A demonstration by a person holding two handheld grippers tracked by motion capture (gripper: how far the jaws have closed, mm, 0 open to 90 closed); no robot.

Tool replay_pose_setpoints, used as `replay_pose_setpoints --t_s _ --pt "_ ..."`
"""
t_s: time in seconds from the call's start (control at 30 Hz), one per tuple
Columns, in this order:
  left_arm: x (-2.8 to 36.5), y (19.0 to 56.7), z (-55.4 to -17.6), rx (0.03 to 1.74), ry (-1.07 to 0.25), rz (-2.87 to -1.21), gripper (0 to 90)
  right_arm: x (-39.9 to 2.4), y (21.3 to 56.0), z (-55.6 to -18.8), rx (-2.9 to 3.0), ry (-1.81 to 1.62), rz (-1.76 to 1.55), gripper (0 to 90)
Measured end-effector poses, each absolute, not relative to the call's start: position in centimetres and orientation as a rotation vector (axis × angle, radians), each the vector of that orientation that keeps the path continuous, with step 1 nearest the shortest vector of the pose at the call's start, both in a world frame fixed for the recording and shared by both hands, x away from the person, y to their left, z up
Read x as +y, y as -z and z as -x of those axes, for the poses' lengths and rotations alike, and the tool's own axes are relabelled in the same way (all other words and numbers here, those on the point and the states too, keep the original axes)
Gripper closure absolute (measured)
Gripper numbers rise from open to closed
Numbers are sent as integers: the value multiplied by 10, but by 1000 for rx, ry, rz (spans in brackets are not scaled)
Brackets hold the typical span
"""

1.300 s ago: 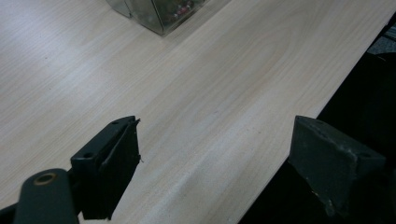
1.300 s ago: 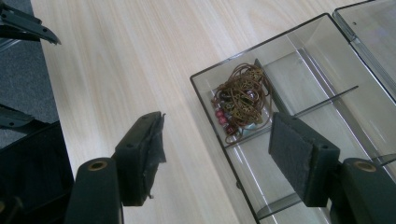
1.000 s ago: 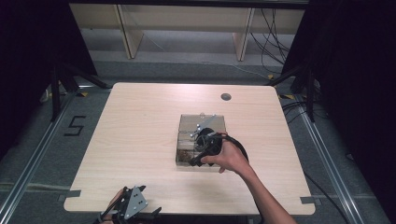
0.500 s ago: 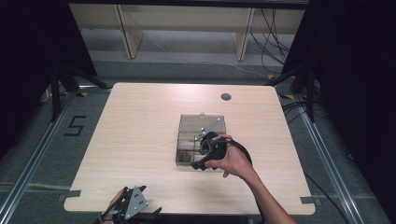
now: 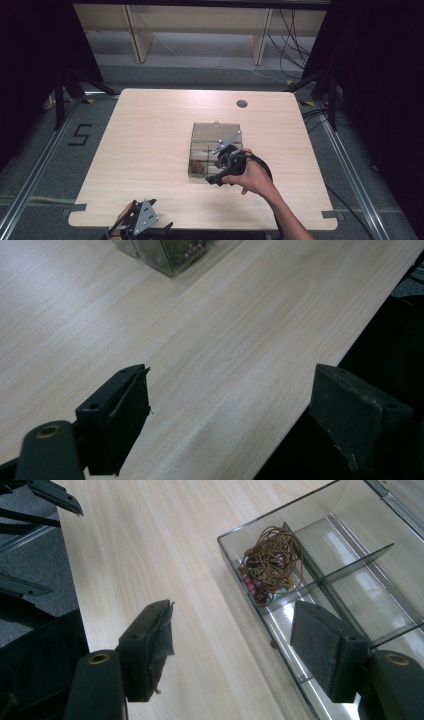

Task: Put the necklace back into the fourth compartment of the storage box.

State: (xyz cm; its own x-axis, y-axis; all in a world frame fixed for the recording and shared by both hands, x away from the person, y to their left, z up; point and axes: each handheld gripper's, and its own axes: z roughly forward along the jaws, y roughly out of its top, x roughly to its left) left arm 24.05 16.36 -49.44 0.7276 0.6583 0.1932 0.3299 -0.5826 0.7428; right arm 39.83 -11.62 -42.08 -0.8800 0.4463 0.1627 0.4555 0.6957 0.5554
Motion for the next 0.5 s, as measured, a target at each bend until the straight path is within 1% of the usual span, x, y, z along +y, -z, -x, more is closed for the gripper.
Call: replay_pose_setpoints --t_s 0.3,0.33,0.5 --pt "163 495 -240 747 -586 -2208 156 -119 424 -394 -2884 991 767 337" --pt "165 494 -241 728 -591 -2232 156 -120 424 -395 -2894 998 736 338" --pt "163 494 -240 738 -593 -2225 156 -125 427 -385 -2887 1007 770 336"
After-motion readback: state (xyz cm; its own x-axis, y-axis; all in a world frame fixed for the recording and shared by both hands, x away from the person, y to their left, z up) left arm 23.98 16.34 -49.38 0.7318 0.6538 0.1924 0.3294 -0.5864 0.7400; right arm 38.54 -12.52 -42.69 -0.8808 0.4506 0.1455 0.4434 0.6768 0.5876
